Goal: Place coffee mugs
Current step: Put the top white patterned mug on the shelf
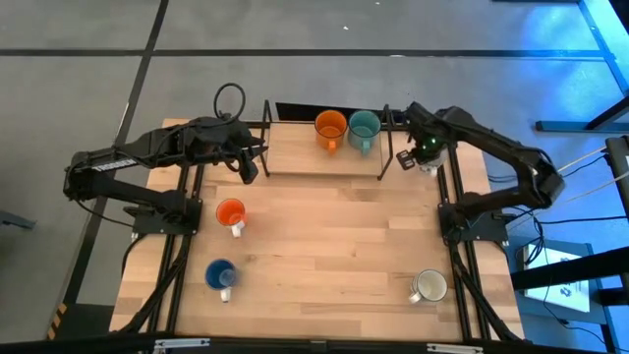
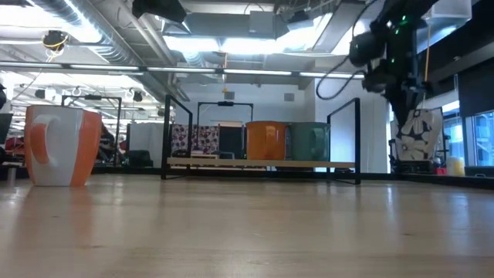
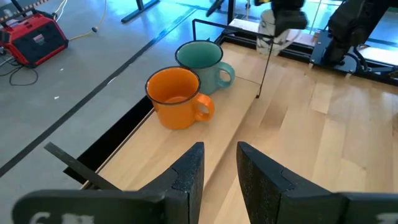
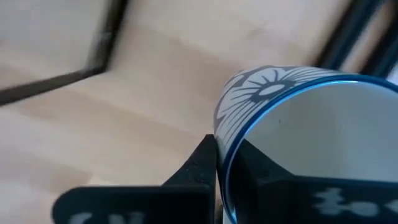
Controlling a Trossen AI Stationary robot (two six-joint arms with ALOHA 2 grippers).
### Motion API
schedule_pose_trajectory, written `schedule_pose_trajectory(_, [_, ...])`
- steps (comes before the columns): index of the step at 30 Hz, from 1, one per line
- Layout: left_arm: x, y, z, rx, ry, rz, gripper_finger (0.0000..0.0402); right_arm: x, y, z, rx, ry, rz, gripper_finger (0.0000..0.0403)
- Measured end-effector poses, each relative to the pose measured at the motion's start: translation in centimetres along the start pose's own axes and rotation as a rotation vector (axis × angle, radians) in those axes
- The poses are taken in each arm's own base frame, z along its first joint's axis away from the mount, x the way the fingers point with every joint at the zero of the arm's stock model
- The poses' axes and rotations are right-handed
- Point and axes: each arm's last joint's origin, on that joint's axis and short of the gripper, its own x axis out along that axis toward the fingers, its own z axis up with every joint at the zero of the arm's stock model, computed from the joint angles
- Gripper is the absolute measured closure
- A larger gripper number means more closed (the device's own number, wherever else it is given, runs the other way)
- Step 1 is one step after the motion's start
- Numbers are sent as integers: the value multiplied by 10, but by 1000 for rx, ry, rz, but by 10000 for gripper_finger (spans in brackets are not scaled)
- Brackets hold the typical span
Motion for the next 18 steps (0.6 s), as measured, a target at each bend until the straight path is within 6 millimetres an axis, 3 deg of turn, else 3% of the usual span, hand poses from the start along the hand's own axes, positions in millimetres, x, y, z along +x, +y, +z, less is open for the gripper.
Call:
schedule_pose_trajectory(10, [0,0,0,0,0,0,314,-10,62,-44,-104,12,69,396])
schedule_pose_trajectory(18, [0,0,0,8,0,0,314,2,122,-61,-123,-36,213,395])
